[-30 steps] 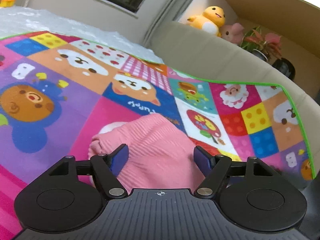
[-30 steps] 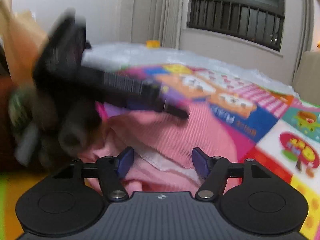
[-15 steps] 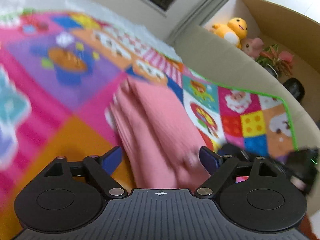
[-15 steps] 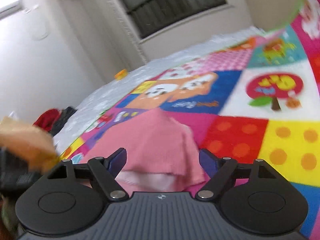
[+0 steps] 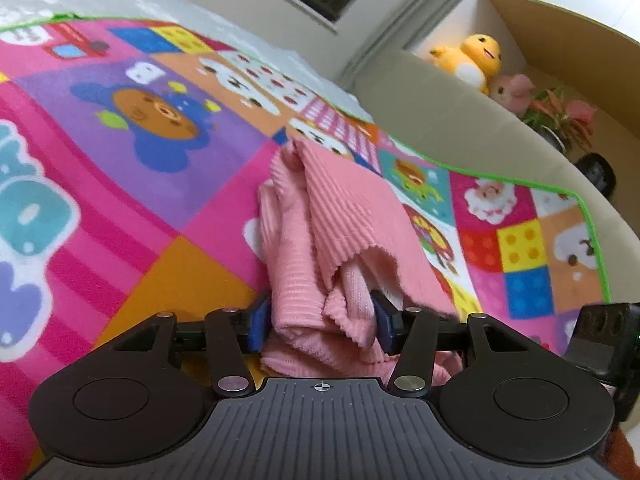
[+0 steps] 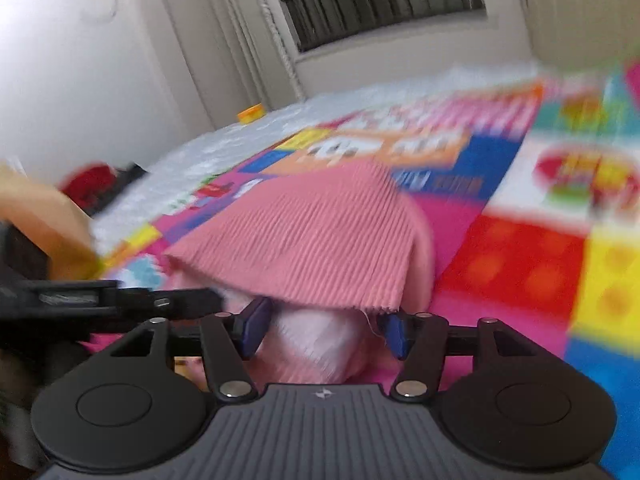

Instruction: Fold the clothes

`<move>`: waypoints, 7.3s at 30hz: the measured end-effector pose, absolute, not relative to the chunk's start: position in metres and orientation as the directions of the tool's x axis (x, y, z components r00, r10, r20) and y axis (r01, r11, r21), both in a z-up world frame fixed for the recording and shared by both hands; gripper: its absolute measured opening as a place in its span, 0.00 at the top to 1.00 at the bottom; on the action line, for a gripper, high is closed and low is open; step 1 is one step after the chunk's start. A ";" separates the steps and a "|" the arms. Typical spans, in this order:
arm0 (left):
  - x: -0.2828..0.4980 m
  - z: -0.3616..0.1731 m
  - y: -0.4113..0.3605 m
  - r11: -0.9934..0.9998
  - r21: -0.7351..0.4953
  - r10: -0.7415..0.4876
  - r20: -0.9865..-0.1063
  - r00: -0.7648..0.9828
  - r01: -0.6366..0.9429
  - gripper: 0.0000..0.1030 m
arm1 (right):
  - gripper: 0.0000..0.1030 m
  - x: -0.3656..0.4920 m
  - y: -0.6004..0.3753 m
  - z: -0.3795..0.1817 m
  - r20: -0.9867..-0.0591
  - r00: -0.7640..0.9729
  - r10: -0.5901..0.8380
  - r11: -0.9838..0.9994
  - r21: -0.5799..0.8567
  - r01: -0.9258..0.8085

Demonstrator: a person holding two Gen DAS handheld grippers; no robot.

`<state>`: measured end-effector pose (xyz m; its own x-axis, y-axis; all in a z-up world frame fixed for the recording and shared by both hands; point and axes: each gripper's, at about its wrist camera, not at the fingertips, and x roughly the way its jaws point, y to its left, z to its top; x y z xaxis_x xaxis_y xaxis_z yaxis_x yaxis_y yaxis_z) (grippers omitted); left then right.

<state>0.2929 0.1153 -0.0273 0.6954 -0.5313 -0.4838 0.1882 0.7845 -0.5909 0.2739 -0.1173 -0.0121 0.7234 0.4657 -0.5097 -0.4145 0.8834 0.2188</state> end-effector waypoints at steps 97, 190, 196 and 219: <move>0.301 -0.033 0.126 0.822 -0.509 -0.510 -0.458 0.728 0.256 0.21 | 0.37 0.291 -0.113 -0.023 -0.643 0.601 0.475 0.877 0.401 -0.265; 0.121 -0.036 0.058 0.987 -0.159 -0.041 -0.446 0.894 -0.034 0.00 | 0.00 0.145 -0.176 -0.033 -0.421 0.874 0.241 0.970 0.082 -0.229; 0.121 -0.036 0.059 0.986 -0.163 -0.043 -0.445 0.895 -0.034 0.00 | 0.00 0.145 -0.177 -0.033 -0.423 0.873 0.244 0.970 0.093 -0.226; 0.125 -0.035 0.061 0.983 -0.176 -0.049 -0.474 0.879 -0.041 0.00 | 0.00 0.147 -0.180 -0.034 -0.428 0.869 0.249 0.969 0.110 -0.223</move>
